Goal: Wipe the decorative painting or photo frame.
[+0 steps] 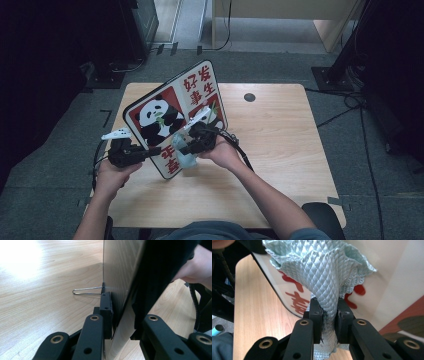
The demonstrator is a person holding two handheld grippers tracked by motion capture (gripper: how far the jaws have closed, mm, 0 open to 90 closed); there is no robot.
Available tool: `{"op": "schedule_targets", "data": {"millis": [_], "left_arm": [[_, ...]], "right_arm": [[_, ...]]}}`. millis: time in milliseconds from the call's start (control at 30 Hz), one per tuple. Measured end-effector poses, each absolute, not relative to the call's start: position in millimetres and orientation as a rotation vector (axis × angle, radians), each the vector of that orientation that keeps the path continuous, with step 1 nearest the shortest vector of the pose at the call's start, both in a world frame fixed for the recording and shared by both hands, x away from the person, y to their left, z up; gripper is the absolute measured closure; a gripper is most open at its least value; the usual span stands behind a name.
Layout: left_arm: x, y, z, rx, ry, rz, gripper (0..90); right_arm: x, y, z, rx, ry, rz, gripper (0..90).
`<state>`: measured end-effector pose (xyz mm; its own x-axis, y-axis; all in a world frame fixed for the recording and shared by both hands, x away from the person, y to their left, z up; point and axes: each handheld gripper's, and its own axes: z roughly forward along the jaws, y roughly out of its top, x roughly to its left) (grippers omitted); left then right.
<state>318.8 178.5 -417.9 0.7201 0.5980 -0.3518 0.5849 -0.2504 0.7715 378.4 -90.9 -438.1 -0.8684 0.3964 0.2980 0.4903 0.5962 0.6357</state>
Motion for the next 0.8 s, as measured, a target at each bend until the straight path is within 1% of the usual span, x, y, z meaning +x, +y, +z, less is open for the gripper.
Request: {"op": "schedule_targets", "data": {"millis": [533,800], "left_arm": [[318.7,178.3,-418.0,1.926,0.911,0.016,78.5],[318.6,178.2,-418.1,1.925,0.911,0.016,78.5]], "right_arm": [[371.2,-92.6,-466.0,-0.802,-2.695,-1.036,78.2],[367.0,-96.2,-475.6,-0.839,-2.666,-1.074,78.0]]}}
